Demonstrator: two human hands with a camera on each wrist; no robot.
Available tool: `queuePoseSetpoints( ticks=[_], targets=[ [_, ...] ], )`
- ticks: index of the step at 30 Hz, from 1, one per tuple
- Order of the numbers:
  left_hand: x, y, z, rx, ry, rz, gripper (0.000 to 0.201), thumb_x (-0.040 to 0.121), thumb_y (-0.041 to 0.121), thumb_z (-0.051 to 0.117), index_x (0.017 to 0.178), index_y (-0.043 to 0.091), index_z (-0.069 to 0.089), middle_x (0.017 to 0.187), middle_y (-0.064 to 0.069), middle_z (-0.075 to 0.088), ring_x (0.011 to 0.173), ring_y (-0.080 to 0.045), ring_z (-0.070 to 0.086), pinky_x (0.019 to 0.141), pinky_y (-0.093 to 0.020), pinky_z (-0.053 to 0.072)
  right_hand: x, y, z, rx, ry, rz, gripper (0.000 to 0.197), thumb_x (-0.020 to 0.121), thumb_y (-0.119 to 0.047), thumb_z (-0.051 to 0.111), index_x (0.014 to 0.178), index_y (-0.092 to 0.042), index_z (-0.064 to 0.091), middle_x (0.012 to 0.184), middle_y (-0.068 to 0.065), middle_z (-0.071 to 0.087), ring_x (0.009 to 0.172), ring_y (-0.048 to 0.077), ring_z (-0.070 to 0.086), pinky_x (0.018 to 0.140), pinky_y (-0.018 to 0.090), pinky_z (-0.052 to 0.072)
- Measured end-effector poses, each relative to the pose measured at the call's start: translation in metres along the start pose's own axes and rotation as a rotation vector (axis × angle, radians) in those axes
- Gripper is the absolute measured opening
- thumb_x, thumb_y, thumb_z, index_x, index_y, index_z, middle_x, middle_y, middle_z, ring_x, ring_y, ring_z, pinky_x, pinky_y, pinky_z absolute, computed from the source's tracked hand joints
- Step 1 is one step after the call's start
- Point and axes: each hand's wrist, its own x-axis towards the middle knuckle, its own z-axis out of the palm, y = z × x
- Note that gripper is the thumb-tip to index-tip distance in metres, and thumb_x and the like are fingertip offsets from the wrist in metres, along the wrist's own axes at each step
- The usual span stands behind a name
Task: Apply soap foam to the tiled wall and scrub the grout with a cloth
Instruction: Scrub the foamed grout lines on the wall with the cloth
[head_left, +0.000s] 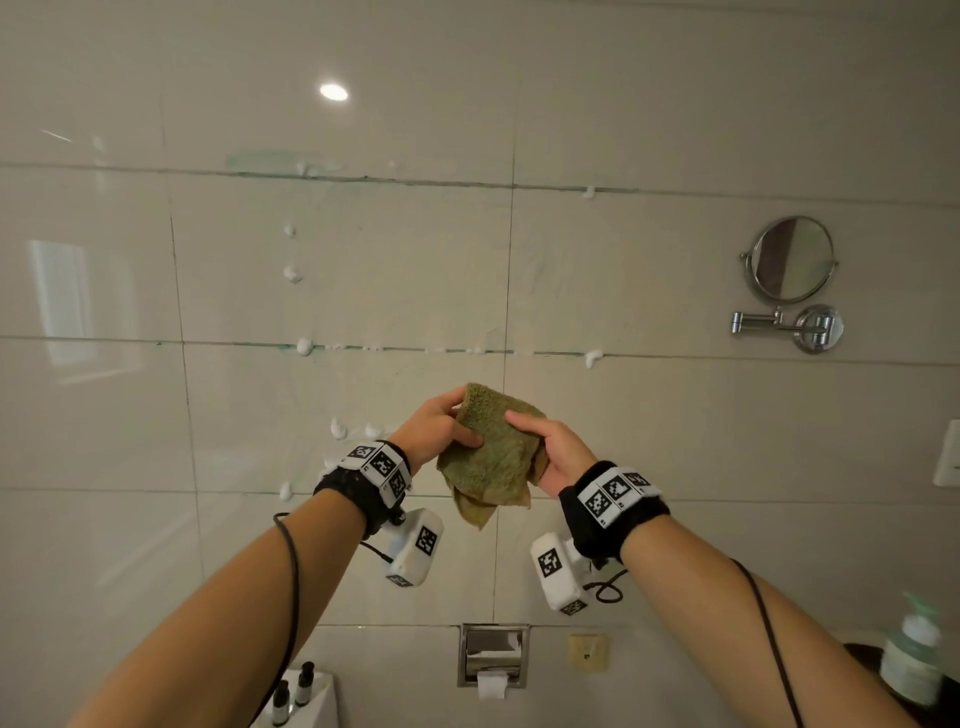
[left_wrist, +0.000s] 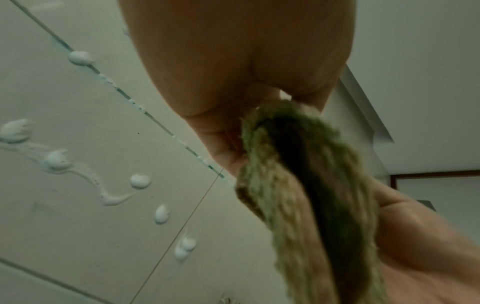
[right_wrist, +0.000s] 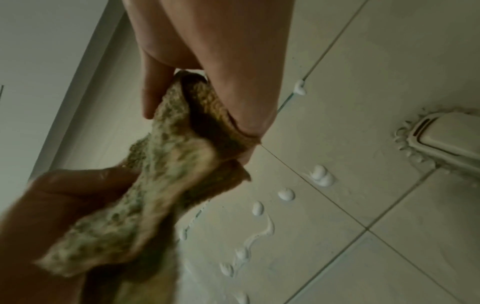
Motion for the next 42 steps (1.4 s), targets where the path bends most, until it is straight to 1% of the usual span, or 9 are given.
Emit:
queuePoseSetpoints(
  ticks=[4, 7, 18, 25, 29, 33, 35, 39, 42],
  targets=[
    [0.009, 0.001, -0.003, 0.051, 0.013, -0.053, 0.048, 0.085, -0.014, 0.062, 0.126, 0.011, 0.059, 0.103, -0.01, 0.066, 0.089, -0.022, 0.066, 0.067, -0.03, 0.059, -0.003, -0.009, 0.006, 0.1, 0.064, 0.001, 0.03, 0.094, -0.019, 0.056, 0.116, 0.0, 0.065, 0.113, 0.021, 0.069, 0.099, 0.034, 0.067, 0.087, 0.044, 0.053],
    [0.023, 0.003, -0.008, 0.135, 0.072, -0.087, 0.041, 0.086, 0.0, 0.07, 0.124, 0.01, 0.057, 0.1, -0.006, 0.063, 0.097, -0.024, 0.062, 0.088, -0.044, 0.054, 0.003, -0.014, 0.008, 0.12, 0.132, 0.014, 0.033, 0.097, -0.025, 0.051, 0.116, -0.002, 0.065, 0.114, 0.021, 0.068, 0.099, 0.034, 0.065, 0.086, 0.045, 0.052],
    [0.081, 0.021, -0.048, 0.592, 0.225, 0.057, 0.08, 0.078, 0.08, 0.049, 0.149, 0.045, 0.034, 0.163, -0.007, 0.024, 0.152, -0.029, 0.013, 0.119, -0.057, 0.018, 0.056, -0.051, 0.014, 0.315, 0.393, -0.056, 0.035, 0.101, -0.024, 0.044, 0.117, 0.0, 0.064, 0.113, 0.021, 0.067, 0.1, 0.034, 0.063, 0.089, 0.046, 0.048],
    [0.133, 0.05, -0.063, 0.822, 0.297, 0.073, 0.07, 0.088, 0.08, 0.033, 0.151, 0.054, 0.019, 0.168, -0.001, -0.001, 0.153, -0.029, -0.003, 0.119, -0.063, 0.008, 0.105, -0.097, -0.003, 0.241, 0.625, -0.231, 0.029, 0.09, -0.016, 0.053, 0.109, 0.001, 0.068, 0.111, 0.023, 0.068, 0.095, 0.033, 0.064, 0.091, 0.049, 0.051],
    [0.162, 0.063, -0.06, 0.912, 0.317, 0.136, 0.071, 0.087, 0.08, 0.034, 0.151, 0.055, 0.017, 0.168, -0.001, -0.007, 0.153, -0.03, -0.007, 0.118, -0.063, 0.006, 0.119, -0.128, -0.013, 0.1, 0.765, -0.326, 0.021, 0.091, -0.015, 0.053, 0.076, -0.004, 0.063, 0.1, 0.02, 0.067, 0.08, 0.03, 0.061, 0.081, 0.037, 0.053],
    [0.192, 0.078, -0.047, 0.95, 0.316, 0.15, 0.073, 0.088, 0.08, 0.033, 0.153, 0.053, 0.014, 0.167, -0.001, -0.013, 0.153, -0.031, -0.013, 0.118, -0.063, 0.0, 0.134, -0.161, -0.035, 0.037, 0.791, -0.451, 0.034, 0.101, -0.018, 0.042, 0.118, 0.007, 0.058, 0.112, 0.018, 0.06, 0.093, 0.034, 0.058, 0.057, 0.018, 0.041],
    [0.21, 0.086, -0.039, 0.977, 0.316, 0.171, 0.074, 0.088, 0.08, 0.032, 0.153, 0.053, 0.012, 0.166, -0.001, -0.015, 0.152, -0.032, -0.015, 0.118, -0.064, -0.002, 0.146, -0.18, -0.045, -0.042, 0.791, -0.533, 0.039, 0.102, -0.022, 0.038, 0.123, 0.004, 0.057, 0.119, 0.025, 0.062, 0.104, 0.04, 0.06, 0.074, 0.026, 0.046],
    [0.245, 0.107, -0.024, 1.053, 0.352, 0.209, 0.074, 0.088, 0.08, 0.03, 0.153, 0.053, 0.01, 0.166, -0.001, -0.019, 0.151, -0.032, -0.019, 0.118, -0.065, -0.003, 0.173, -0.22, -0.056, -0.072, 0.881, -0.683, 0.029, 0.094, -0.045, 0.046, 0.075, -0.028, 0.058, 0.078, 0.01, 0.064, 0.068, 0.031, 0.058, 0.082, 0.043, 0.055],
    [0.273, 0.124, -0.015, 1.115, 0.387, 0.205, 0.074, 0.089, 0.079, 0.029, 0.154, 0.052, 0.007, 0.165, -0.001, -0.021, 0.151, -0.032, -0.021, 0.117, -0.066, -0.002, 0.193, -0.247, -0.064, -0.159, 0.858, -0.786, 0.024, 0.095, -0.04, 0.047, 0.104, -0.025, 0.064, 0.095, 0.007, 0.063, 0.086, 0.027, 0.06, 0.085, 0.04, 0.051]
  ],
)
